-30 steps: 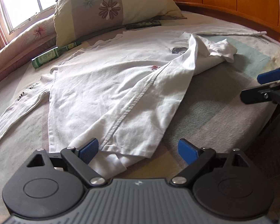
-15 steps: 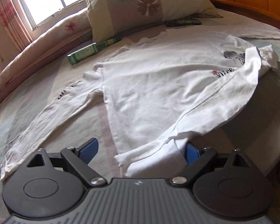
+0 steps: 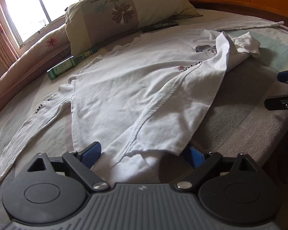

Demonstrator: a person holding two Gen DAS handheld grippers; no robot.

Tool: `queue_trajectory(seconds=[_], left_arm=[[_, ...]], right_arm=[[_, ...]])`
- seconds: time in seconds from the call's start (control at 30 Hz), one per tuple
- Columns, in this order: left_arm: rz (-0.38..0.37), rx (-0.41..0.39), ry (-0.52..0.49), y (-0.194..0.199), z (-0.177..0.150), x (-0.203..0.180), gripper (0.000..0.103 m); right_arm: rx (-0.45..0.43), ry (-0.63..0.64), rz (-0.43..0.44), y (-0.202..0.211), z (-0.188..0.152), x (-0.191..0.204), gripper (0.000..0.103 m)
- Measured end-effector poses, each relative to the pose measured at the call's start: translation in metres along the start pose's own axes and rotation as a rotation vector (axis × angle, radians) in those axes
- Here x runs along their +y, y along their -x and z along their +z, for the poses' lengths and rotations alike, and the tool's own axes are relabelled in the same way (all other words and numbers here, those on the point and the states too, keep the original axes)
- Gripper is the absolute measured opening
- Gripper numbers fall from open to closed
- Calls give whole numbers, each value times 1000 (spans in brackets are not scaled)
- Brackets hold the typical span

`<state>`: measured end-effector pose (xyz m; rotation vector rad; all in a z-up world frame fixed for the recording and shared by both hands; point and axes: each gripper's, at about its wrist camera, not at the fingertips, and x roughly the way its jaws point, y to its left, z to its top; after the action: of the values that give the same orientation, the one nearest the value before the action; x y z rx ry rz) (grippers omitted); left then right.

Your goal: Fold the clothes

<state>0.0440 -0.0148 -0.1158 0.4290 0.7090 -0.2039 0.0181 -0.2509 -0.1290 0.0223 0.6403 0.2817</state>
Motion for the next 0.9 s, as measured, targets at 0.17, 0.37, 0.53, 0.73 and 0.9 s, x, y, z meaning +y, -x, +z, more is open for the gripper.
queue_trajectory(seconds=[0.17, 0.37, 0.53, 0.73, 0.9], left_arm=[[18, -33, -34, -1, 1, -6, 94], [-45, -28, 47, -7, -4, 12, 96], [-77, -18, 106, -12, -7, 19, 98], [-93, -2, 147, -14, -6, 22, 98], [-77, 14, 152, -13, -2, 20, 98]], right_arm=[[50, 20, 16, 0, 6, -2, 103], [127, -55, 150, -3, 26, -36, 103], [102, -206, 195, -12, 51, -93, 103], [77, -334, 289, -30, 74, -137, 103], [98, -413, 369, -58, 84, -151, 103]])
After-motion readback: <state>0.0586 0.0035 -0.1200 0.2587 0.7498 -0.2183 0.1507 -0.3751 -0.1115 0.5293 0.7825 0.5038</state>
